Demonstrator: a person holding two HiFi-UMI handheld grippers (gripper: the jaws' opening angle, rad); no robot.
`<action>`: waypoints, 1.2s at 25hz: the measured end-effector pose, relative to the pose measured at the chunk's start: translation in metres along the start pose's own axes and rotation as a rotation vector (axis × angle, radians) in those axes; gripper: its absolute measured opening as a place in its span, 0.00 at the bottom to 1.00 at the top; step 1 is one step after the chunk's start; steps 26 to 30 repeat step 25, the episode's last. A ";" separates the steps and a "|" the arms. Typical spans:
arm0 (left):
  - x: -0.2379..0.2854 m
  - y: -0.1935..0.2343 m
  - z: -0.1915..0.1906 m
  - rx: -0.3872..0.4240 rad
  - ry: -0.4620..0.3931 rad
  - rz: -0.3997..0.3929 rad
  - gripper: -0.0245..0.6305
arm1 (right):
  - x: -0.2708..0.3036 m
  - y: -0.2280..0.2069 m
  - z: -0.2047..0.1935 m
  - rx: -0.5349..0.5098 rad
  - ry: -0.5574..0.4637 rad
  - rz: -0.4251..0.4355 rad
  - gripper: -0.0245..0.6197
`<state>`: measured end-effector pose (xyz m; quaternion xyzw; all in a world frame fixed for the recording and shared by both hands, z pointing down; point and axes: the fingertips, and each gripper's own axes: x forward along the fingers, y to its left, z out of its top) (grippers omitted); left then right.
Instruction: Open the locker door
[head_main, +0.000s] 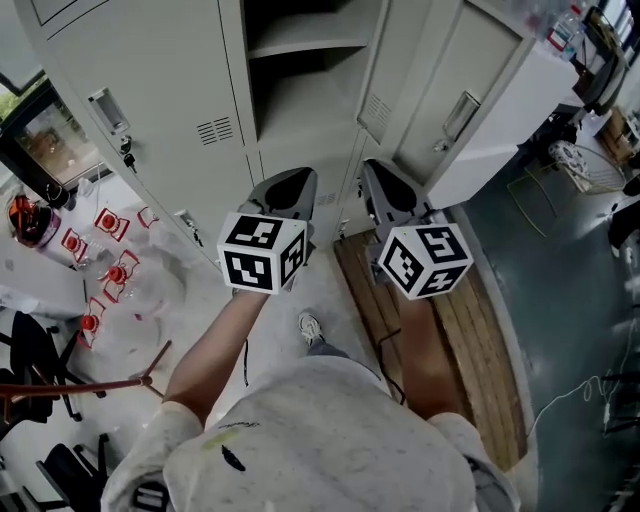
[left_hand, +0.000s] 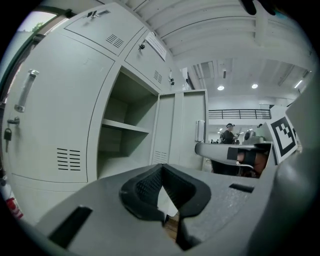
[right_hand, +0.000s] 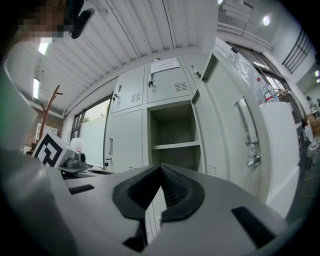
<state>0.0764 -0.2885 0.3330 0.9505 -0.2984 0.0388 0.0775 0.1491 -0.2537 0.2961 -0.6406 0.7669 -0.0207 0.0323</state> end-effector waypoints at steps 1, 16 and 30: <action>-0.003 0.002 0.000 -0.001 -0.002 0.008 0.05 | 0.001 0.004 -0.001 -0.001 0.004 0.008 0.05; -0.037 0.012 -0.006 -0.011 -0.003 0.069 0.04 | -0.003 0.039 -0.015 -0.003 0.032 0.070 0.04; -0.041 0.008 -0.009 -0.016 -0.003 0.066 0.04 | -0.008 0.043 -0.016 -0.008 0.033 0.070 0.04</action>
